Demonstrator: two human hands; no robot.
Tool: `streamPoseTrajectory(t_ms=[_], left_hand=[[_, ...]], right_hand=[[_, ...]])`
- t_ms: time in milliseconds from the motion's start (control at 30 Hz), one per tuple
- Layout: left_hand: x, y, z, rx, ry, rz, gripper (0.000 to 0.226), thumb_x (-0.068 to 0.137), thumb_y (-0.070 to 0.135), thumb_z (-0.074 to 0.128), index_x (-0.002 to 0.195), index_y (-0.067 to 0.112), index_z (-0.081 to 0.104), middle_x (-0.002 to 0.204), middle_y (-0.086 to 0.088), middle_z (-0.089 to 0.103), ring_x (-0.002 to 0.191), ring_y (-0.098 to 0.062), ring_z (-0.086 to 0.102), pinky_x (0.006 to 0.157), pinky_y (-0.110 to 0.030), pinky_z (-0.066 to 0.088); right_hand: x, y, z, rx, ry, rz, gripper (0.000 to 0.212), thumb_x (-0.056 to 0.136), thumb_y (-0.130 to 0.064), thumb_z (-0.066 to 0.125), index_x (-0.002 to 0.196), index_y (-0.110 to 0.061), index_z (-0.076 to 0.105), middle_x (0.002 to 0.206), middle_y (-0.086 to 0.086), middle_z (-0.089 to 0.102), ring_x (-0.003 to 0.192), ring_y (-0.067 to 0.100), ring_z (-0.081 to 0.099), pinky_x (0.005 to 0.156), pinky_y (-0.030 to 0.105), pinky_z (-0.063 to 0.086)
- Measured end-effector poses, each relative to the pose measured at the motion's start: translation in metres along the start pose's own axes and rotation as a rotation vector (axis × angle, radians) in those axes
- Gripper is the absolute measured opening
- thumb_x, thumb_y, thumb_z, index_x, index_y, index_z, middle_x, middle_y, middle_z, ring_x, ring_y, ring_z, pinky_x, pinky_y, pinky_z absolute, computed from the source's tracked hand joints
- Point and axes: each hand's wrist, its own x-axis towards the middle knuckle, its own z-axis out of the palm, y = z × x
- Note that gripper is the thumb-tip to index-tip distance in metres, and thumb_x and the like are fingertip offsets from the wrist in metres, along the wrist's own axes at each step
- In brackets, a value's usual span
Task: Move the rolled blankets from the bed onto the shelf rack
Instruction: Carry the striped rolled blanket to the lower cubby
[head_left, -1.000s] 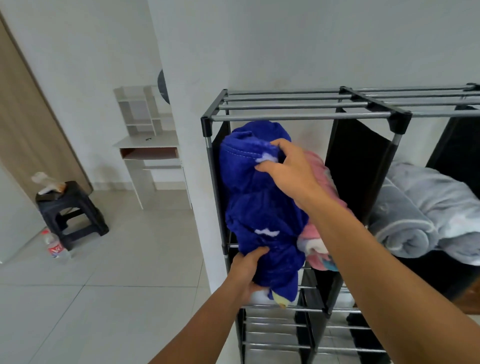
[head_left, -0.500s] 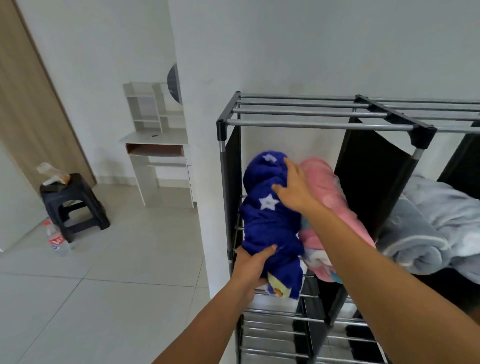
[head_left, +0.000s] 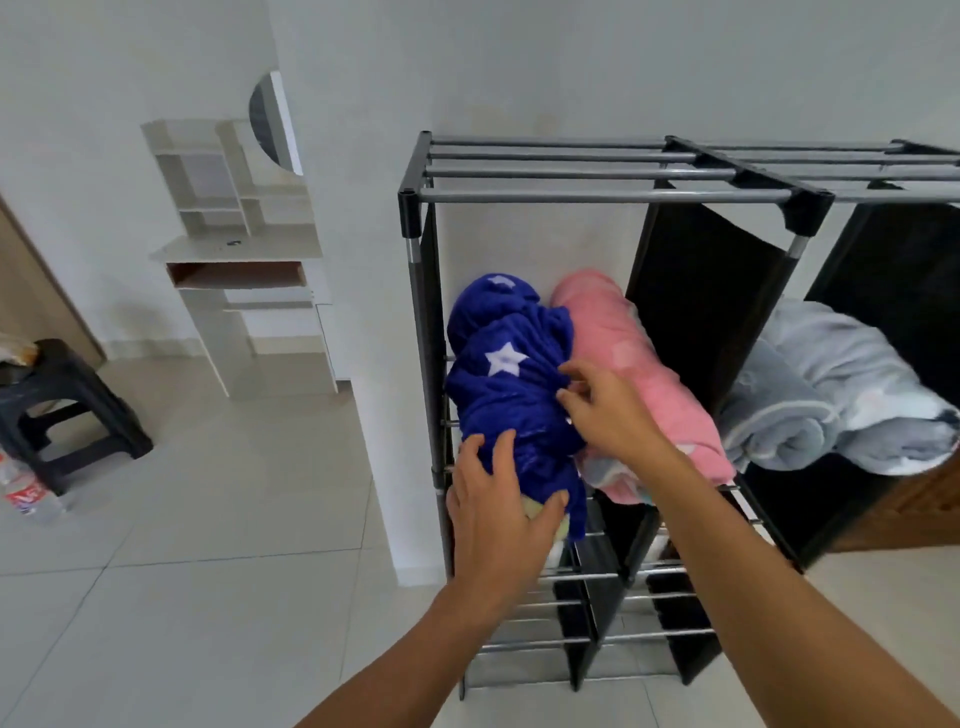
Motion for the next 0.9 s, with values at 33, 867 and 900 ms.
streamPoseTrajectory(t_ms=[33, 867, 900], left_hand=[[-0.001, 0.006, -0.001, -0.019, 0.019, 0.09, 0.073, 0.079, 0.048, 0.06, 0.142, 0.019, 0.039, 0.149, -0.011, 0.03, 0.136, -0.027, 0.034, 0.113, -0.043, 0.033], [-0.474, 0.227, 0.264, 0.306, -1.793, 0.912, 0.016, 0.082, 0.028, 0.069, 0.092, 0.02, 0.06, 0.083, -0.004, 0.063, 0.075, -0.02, 0.059, 0.065, -0.026, 0.046], [-0.505, 0.232, 0.264, 0.33, -1.827, 0.994, 0.016, 0.081, 0.028, 0.07, 0.09, 0.021, 0.059, 0.083, -0.003, 0.063, 0.077, -0.02, 0.059, 0.072, -0.028, 0.048]], right_hand=[[-0.019, 0.004, -0.009, 0.049, 0.056, -0.007, 0.027, 0.089, -0.009, 0.055, 0.116, -0.008, 0.061, 0.103, 0.005, 0.068, 0.088, 0.014, 0.066, 0.081, 0.011, 0.046], [-0.828, 0.12, -0.03, 0.722, 1.572, 1.629, 0.021, 0.085, -0.007, 0.057, 0.106, -0.01, 0.056, 0.089, 0.01, 0.065, 0.062, 0.021, 0.063, 0.056, 0.028, 0.046], [-0.848, 0.115, -0.027, 0.749, 1.589, 1.649, 0.02, 0.086, -0.009, 0.056, 0.105, -0.012, 0.055, 0.089, 0.01, 0.065, 0.062, 0.021, 0.063, 0.056, 0.028, 0.046]])
